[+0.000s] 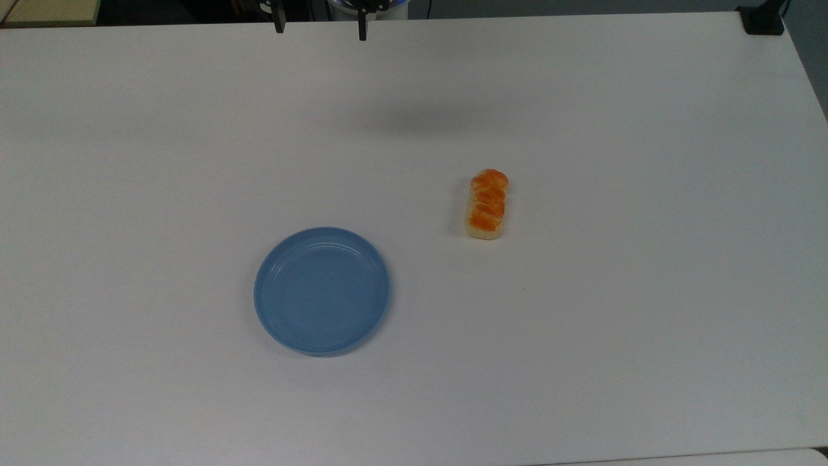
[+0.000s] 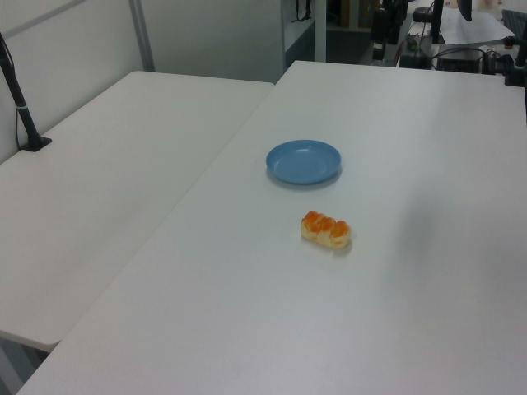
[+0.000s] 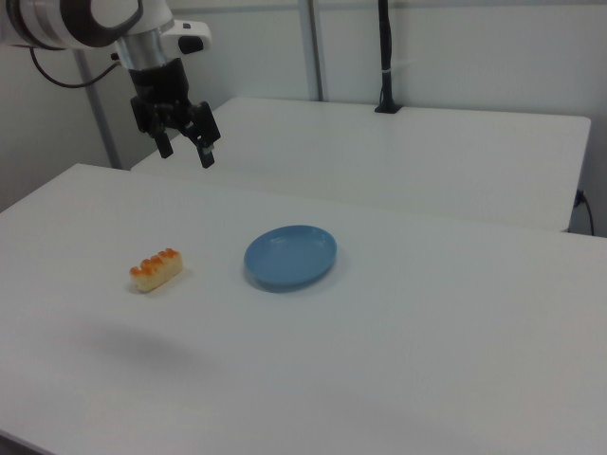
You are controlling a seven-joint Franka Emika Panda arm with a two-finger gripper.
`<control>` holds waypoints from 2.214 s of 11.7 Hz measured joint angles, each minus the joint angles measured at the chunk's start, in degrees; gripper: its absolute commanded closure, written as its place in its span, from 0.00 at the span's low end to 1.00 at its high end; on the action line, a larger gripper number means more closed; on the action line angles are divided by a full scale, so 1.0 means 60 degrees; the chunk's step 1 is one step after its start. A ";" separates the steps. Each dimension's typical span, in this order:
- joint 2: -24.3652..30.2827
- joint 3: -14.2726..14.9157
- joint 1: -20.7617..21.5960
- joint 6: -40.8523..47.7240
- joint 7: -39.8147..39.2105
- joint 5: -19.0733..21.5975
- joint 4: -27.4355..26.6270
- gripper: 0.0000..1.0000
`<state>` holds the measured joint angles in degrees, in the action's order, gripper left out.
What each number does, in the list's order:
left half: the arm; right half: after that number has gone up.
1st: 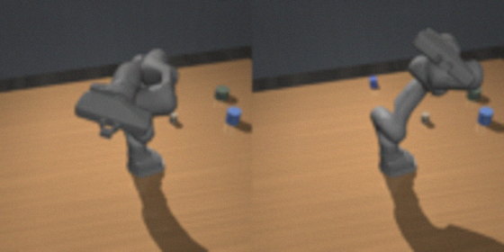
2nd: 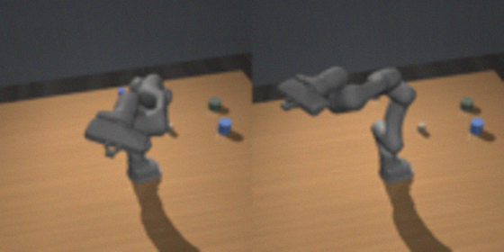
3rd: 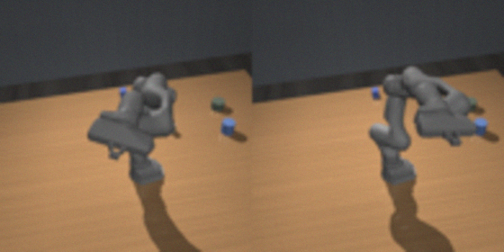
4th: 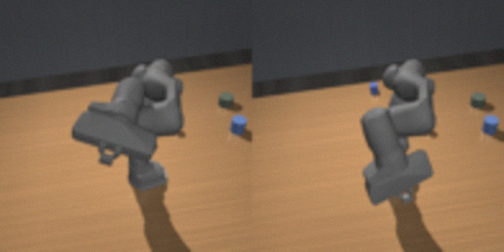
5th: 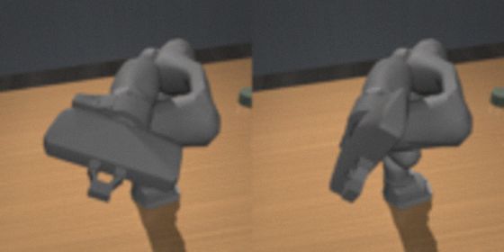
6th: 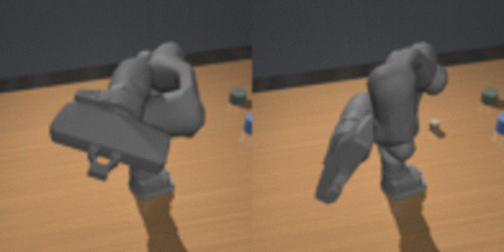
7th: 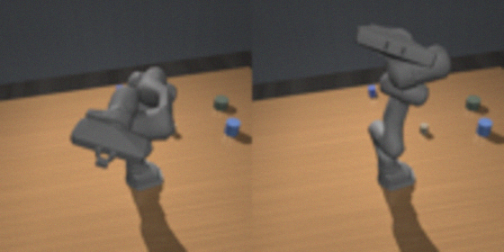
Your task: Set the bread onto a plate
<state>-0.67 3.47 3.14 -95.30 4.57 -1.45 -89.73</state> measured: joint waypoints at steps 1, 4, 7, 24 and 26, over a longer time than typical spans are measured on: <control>0.0000 0.0004 0.0002 0.0000 0.0000 0.0000 0.0000 0.00; -0.0071 -0.0071 0.0114 0.0005 0.0076 0.0002 -0.0046 0.00; -0.0635 -0.0149 0.0976 -0.0204 0.0995 0.0022 -0.0084 0.00; -0.3279 -0.0722 0.2643 -0.3092 0.3620 -0.0470 -0.1257 0.00; -0.3380 -0.0720 0.2639 -0.3250 0.3819 -0.0694 -0.1384 0.00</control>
<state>-20.95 -0.85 18.97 -114.80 27.48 -5.62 -98.03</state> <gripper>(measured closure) 0.000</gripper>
